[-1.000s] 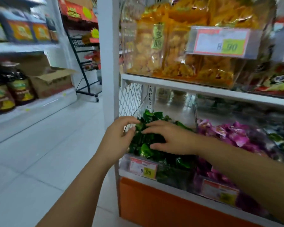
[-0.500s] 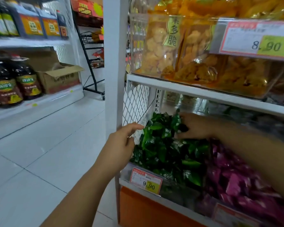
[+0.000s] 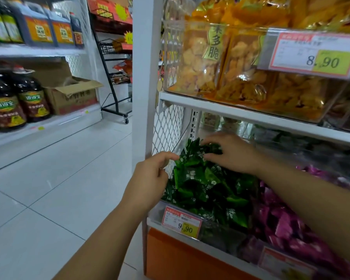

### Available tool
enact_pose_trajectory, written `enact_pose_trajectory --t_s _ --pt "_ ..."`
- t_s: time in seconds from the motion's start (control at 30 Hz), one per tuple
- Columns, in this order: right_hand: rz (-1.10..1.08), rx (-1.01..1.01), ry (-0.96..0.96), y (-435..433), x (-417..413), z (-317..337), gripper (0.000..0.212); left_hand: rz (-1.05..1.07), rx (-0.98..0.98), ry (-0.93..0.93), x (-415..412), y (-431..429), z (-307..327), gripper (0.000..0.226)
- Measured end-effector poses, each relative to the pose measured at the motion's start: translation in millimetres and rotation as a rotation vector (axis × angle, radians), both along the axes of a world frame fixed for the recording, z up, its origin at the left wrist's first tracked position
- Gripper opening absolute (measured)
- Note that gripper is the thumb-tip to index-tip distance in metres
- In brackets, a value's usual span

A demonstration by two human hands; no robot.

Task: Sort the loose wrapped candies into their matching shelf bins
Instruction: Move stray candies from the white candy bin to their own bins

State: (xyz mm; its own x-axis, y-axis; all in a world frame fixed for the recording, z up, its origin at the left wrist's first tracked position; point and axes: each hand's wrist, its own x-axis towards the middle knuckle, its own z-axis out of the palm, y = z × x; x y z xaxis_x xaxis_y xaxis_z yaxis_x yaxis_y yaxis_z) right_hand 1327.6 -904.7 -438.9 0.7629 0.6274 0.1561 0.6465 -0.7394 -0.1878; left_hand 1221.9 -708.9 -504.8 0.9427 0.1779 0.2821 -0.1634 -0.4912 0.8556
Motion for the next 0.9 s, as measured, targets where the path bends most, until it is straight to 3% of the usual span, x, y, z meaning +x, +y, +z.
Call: enact_pose_trajectory --t_s 0.1,0.23,0.37,0.63,0.9 --pt "0.056 -0.205 0.068 35.5 8.8 -14.2 0.061 0.014 -0.036 0.007 -0.1 -3.0 2.0 0.058" --pt "-0.034 -0.429 0.237 49.0 26.9 -29.8 0.071 0.02 0.007 -0.023 -1.1 -4.4 1.4 0.055" --pt "-0.008 -0.601 0.15 25.7 25.4 -22.6 0.069 0.029 0.044 -0.052 -0.4 -6.1 0.4 0.054" --pt "0.062 -0.543 0.19 -12.5 4.0 -10.0 0.061 -0.013 -0.185 0.056 2.9 -10.9 12.6 0.051" --pt "0.206 -0.491 0.158 -32.9 -39.0 -7.2 0.052 -0.022 -0.059 0.028 18.2 -17.1 13.4 0.045"
